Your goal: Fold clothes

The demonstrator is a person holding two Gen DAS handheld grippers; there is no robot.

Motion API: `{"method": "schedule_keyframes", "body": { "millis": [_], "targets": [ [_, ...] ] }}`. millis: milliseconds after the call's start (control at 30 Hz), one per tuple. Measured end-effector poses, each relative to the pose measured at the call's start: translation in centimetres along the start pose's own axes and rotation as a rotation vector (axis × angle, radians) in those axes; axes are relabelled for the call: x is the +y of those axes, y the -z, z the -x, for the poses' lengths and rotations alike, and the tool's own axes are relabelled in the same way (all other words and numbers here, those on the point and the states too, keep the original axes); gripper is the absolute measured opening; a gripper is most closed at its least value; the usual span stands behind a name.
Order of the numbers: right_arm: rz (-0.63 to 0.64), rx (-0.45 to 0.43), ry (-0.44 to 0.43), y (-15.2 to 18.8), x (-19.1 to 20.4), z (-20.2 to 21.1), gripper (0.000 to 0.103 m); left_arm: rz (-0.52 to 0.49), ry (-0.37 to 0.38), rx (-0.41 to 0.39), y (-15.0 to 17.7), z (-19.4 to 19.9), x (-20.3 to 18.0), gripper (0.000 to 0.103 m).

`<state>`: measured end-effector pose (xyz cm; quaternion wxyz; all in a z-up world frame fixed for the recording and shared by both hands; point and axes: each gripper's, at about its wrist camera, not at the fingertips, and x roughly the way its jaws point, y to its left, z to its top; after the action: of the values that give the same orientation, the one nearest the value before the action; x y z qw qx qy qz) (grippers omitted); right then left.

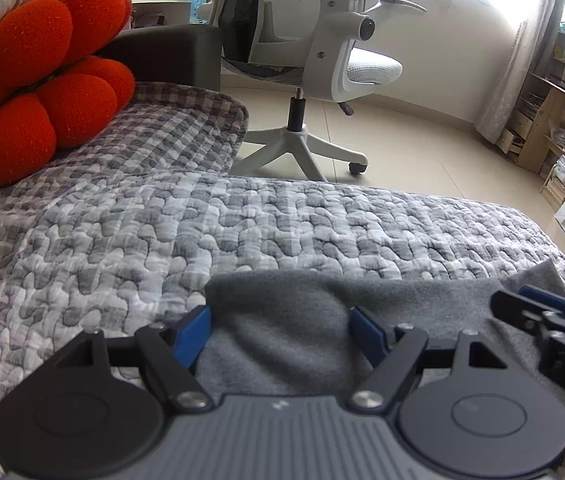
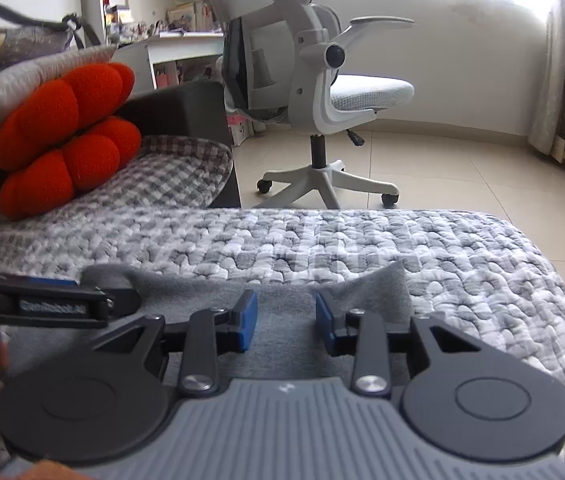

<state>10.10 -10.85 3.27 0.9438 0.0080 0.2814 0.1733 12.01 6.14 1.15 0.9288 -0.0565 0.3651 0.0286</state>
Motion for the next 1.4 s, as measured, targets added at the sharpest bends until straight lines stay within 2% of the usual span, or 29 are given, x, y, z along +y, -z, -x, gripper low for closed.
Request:
{"method": "schedule_keyframes", "body": {
  "millis": [100,300,467,733,967,1400],
  "targets": [
    [0.010,0.010,-0.015,0.0,0.6,0.9,0.037,0.000,-0.002,0.001,0.0,0.0,0.0,0.078],
    [0.134,0.018,-0.014,1.3,3.2,2.0,0.037,-0.002,-0.008,0.006,-0.1,-0.1,0.0,0.079],
    [0.161,0.018,-0.057,1.7,4.3,2.8,0.037,0.002,-0.009,0.011,0.0,-0.2,0.0,0.080],
    [0.230,0.072,-0.039,3.1,5.3,1.3,0.038,-0.002,-0.016,0.009,0.2,-0.3,0.0,0.080],
    [0.230,0.083,-0.070,3.0,4.6,1.2,0.038,0.009,-0.009,0.012,0.4,0.1,0.1,0.080],
    [0.217,0.063,-0.068,2.6,4.2,2.4,0.038,-0.065,-0.050,-0.012,0.6,1.1,-1.2,0.080]
  ]
}}
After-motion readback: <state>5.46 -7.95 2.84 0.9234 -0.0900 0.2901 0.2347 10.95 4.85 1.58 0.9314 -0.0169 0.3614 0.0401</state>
